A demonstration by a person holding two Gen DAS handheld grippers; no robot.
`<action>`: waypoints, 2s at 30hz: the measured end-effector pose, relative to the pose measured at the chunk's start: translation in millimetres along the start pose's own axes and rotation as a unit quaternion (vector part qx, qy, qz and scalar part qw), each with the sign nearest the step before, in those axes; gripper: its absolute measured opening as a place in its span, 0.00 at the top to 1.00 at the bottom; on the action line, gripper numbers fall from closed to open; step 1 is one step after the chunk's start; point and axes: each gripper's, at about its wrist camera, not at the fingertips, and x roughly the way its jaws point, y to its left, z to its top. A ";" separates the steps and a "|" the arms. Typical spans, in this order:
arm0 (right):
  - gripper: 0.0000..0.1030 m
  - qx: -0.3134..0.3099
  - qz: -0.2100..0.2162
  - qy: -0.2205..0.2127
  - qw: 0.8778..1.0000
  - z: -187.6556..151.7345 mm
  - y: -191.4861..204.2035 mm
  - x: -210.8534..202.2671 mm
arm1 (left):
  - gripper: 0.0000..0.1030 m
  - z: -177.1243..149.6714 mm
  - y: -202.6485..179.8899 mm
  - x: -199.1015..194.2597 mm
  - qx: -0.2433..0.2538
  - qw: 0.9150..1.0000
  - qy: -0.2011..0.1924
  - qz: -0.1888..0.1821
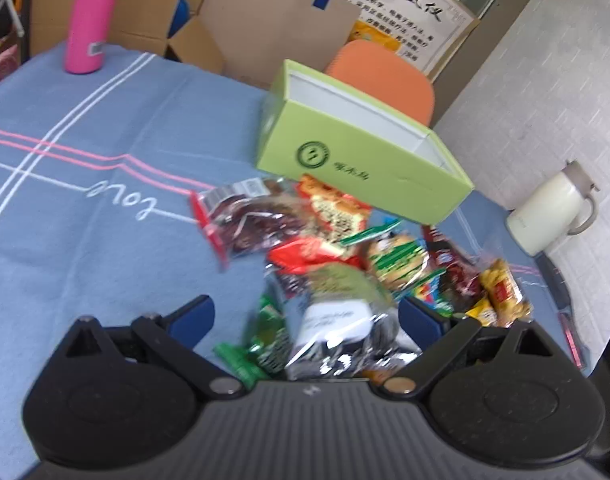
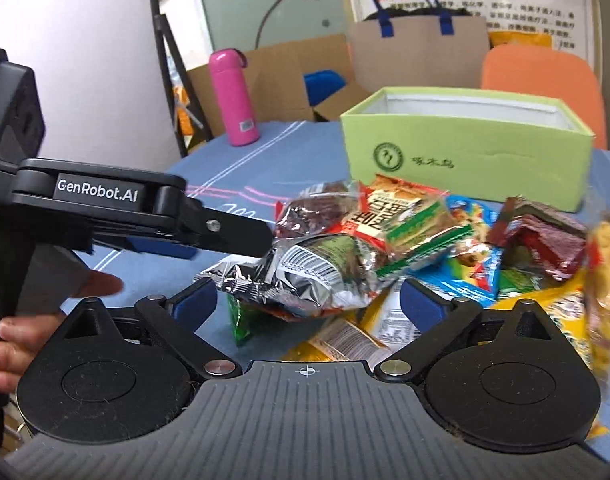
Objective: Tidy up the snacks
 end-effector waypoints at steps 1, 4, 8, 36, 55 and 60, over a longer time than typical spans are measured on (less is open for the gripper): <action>0.21 0.001 0.003 -0.002 1.000 -0.7 0.0 -0.1 | 0.08 2.6 -4.1 1.7 0.012 1.000 -0.002 -0.008; 0.22 0.017 0.006 -0.001 1.000 -4.9 -2.3 0.6 | 0.08 10.8 -13.1 19.2 0.044 0.999 0.028 -0.005; 0.32 0.039 0.017 -0.004 0.999 -8.6 -1.2 5.1 | 0.09 11.2 -7.3 40.8 0.044 0.997 0.065 -0.001; 0.61 0.009 -0.023 -0.040 0.999 184.8 -142.1 86.1 | 0.38 204.6 -87.6 166.6 0.074 0.997 -0.009 -0.026; 0.16 -0.047 -0.232 -0.097 0.967 100.4 -128.8 -27.7 | 0.31 71.0 -116.6 66.6 0.134 0.989 -0.063 0.029; 0.16 -0.020 -0.234 -0.104 0.966 87.0 -126.0 -43.7 | 0.31 49.4 -112.7 54.5 0.121 0.991 -0.053 0.029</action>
